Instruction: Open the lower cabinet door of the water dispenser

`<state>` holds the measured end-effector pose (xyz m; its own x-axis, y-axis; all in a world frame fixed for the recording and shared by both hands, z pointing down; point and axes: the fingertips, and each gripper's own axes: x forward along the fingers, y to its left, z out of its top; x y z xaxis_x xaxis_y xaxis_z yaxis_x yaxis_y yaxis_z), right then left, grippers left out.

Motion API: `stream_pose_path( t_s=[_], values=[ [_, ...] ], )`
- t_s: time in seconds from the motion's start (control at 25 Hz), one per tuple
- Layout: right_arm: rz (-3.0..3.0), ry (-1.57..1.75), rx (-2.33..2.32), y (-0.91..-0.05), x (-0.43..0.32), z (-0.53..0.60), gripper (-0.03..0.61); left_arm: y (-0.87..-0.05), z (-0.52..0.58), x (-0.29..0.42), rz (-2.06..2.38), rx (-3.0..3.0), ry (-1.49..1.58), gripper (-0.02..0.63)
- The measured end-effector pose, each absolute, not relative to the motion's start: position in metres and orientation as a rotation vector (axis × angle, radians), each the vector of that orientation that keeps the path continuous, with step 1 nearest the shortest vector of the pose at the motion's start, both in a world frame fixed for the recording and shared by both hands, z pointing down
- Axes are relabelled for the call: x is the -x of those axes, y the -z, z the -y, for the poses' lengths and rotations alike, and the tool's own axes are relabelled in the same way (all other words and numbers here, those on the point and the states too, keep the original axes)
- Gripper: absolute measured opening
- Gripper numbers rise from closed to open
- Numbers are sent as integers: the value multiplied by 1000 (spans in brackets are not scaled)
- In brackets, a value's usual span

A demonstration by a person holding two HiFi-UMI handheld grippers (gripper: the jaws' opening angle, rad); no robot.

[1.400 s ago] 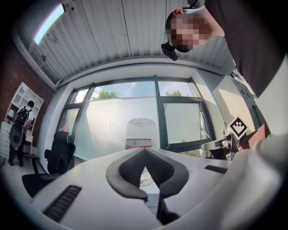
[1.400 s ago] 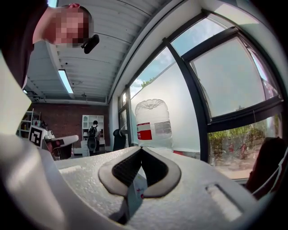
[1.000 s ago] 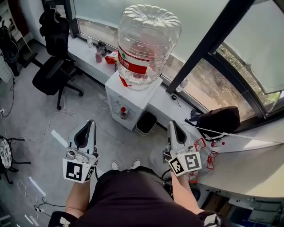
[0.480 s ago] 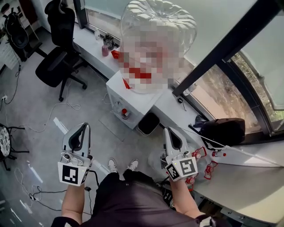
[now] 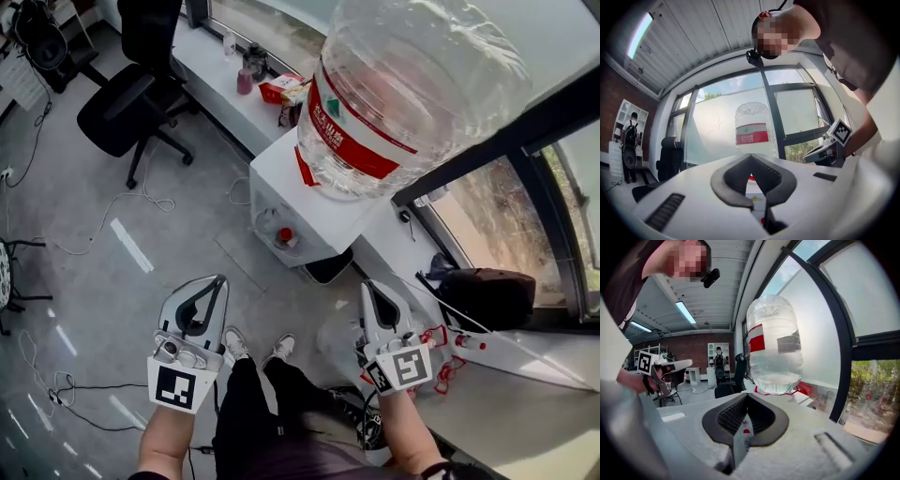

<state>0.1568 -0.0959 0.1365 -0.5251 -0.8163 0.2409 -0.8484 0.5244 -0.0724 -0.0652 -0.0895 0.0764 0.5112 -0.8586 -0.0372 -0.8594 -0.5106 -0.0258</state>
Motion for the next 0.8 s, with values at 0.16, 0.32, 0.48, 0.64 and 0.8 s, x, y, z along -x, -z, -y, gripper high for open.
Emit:
stream_pose_path(
  t_s=[0.16, 0.32, 0.48, 0.64, 0.8],
  values=[
    [2594, -260, -1317, -180, -134, 101, 5, -124, 102, 72, -1525, 2727, 10, 8],
    [2603, -274, -1376, -223, -134, 111, 5, -171, 115, 70, -1506, 2712, 23, 8],
    [2603, -298, -1498, -272, -132, 120, 5, -229, 130, 73, -1485, 2711, 32, 8],
    [2606, -261, -1462, -312, -120, 120, 5, -274, 130, 80, -1528, 2709, -18, 8],
    [2620, -214, -1391, -364, -106, 115, 5, -309, 125, 89, -1516, 2682, -53, 8]
  ],
)
